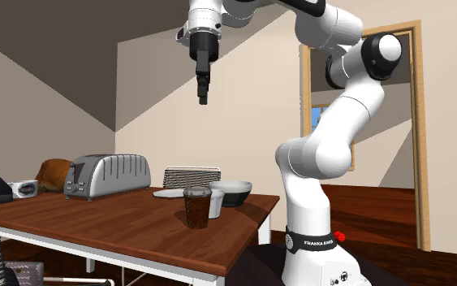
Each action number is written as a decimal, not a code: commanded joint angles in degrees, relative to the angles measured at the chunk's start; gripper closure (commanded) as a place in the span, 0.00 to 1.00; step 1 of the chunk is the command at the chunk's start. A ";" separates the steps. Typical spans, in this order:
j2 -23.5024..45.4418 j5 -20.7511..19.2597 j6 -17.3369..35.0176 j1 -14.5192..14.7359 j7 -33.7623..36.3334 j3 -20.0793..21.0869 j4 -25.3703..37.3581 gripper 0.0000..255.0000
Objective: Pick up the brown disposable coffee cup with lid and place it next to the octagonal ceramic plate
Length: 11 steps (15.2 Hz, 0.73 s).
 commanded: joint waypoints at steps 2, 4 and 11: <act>-0.78 -0.22 1.39 -0.48 -0.08 -0.87 -2.06 0.00; -2.20 -0.73 4.18 -1.52 -0.26 -2.65 -6.04 0.00; -5.44 -3.09 14.27 -5.85 -1.14 -9.30 -18.67 0.00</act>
